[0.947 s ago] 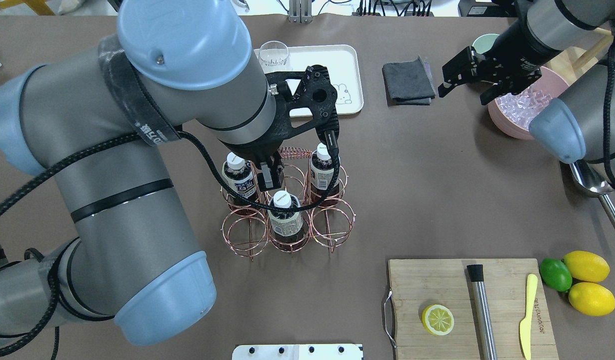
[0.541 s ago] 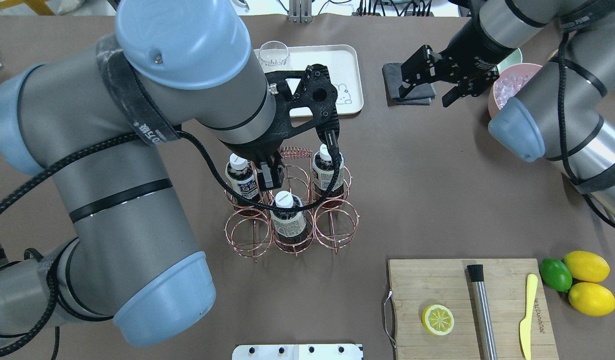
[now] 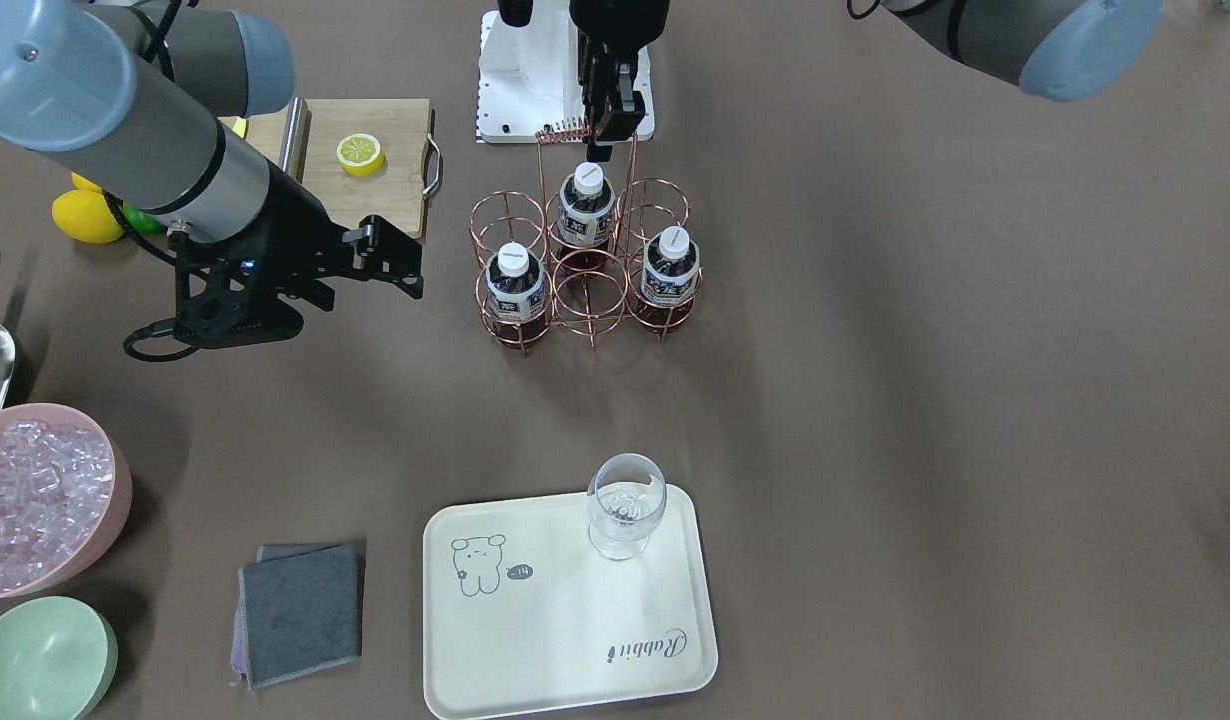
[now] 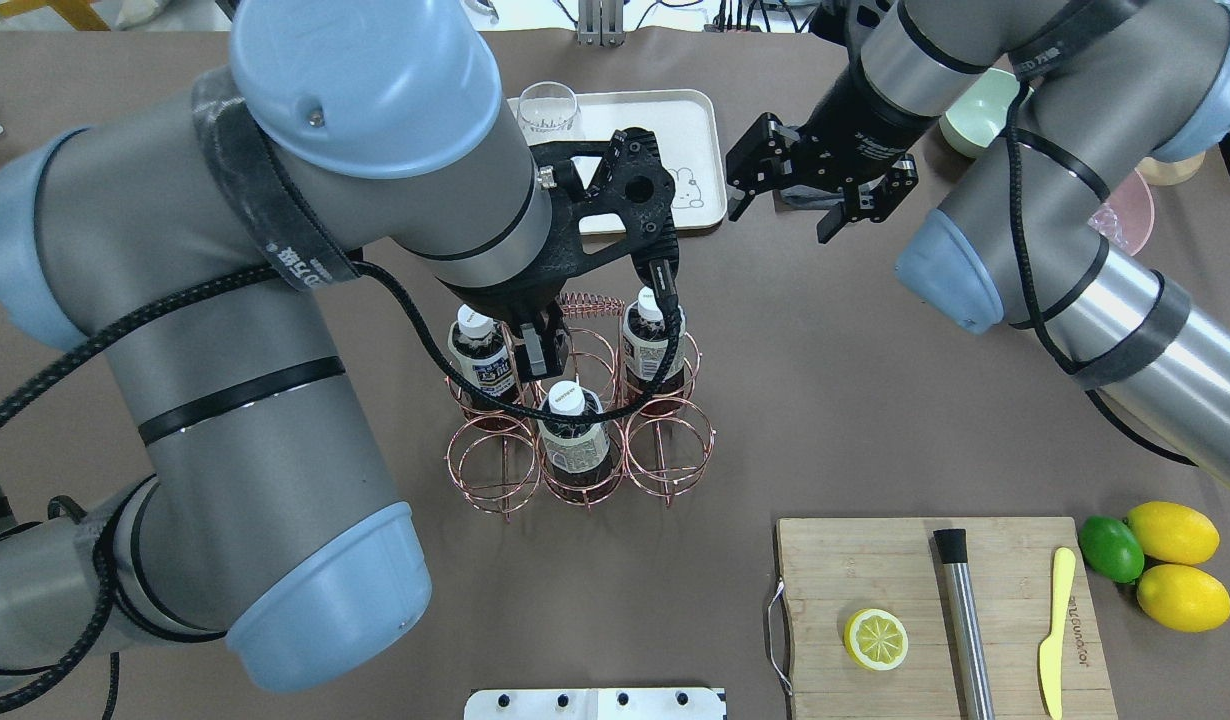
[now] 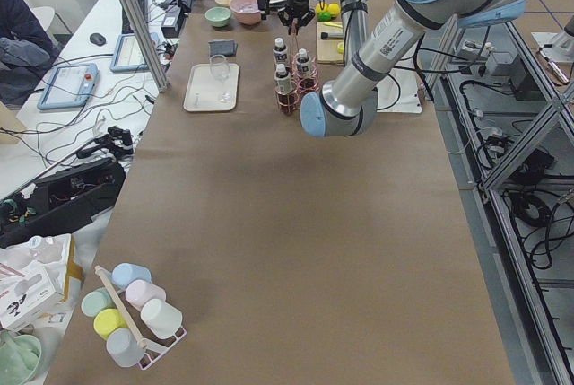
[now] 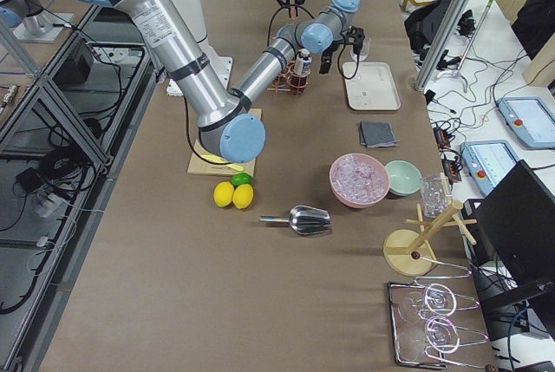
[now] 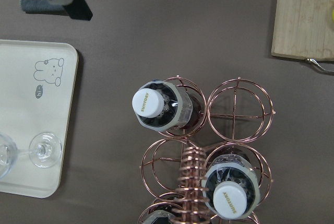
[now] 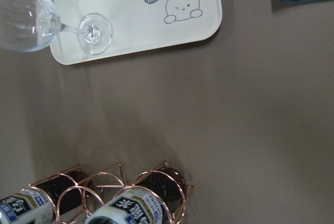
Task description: Take tea from basket to plate
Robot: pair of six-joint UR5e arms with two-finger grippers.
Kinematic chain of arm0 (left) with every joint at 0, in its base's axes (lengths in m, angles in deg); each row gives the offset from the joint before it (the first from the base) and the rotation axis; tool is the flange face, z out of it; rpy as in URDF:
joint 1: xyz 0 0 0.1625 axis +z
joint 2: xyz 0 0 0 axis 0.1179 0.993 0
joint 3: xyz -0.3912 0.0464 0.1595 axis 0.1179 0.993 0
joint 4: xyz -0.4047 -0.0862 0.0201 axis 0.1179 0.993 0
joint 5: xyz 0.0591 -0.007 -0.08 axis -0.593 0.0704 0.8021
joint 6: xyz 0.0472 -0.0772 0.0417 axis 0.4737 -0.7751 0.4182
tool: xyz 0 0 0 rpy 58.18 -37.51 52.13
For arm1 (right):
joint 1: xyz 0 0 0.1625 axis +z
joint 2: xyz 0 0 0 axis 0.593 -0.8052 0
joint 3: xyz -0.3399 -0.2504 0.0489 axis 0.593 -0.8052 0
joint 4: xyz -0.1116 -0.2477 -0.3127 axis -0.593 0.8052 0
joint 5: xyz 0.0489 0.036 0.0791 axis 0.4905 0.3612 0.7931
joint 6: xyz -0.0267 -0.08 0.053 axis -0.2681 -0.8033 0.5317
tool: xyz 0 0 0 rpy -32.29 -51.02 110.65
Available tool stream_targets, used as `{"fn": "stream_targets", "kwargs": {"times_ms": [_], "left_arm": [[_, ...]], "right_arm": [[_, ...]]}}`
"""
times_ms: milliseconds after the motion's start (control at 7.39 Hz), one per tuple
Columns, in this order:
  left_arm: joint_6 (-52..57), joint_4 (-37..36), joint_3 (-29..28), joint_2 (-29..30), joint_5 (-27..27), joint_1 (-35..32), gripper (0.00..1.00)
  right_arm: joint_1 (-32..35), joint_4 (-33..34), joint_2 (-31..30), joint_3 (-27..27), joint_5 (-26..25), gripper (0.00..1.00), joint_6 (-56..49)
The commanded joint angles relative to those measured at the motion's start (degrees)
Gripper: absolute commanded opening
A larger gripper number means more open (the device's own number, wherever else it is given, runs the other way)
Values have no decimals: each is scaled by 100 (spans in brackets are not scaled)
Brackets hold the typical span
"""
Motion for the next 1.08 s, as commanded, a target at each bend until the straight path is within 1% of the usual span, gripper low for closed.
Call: {"fn": "stream_targets", "kwargs": {"times_ms": [0,135,271,406,541,677,947], "left_arm": [[0,0,0,0,0,0,0],[-8,0,0,0,0,0,0],[0,0,9,0,0,0,0],[-8,0,9,0,0,0,0],[-8,0,0,-9,0,0,0],[-8,0,0,-9,9,0,0],[-8,0,18,-9,9,0,0]], "right_arm": [[-159,266,561,-373,116,100,591],[-195,494,728,-513,247,100,627],[-195,679,904,-767,466,99,706],[-195,733,923,-1048,720,99,750],[-195,785,941,-1208,1088,99,1055],[-187,786,1098,-1488,1327,99,1293],[-186,786,1257,-1727,1591,100,1838]]}}
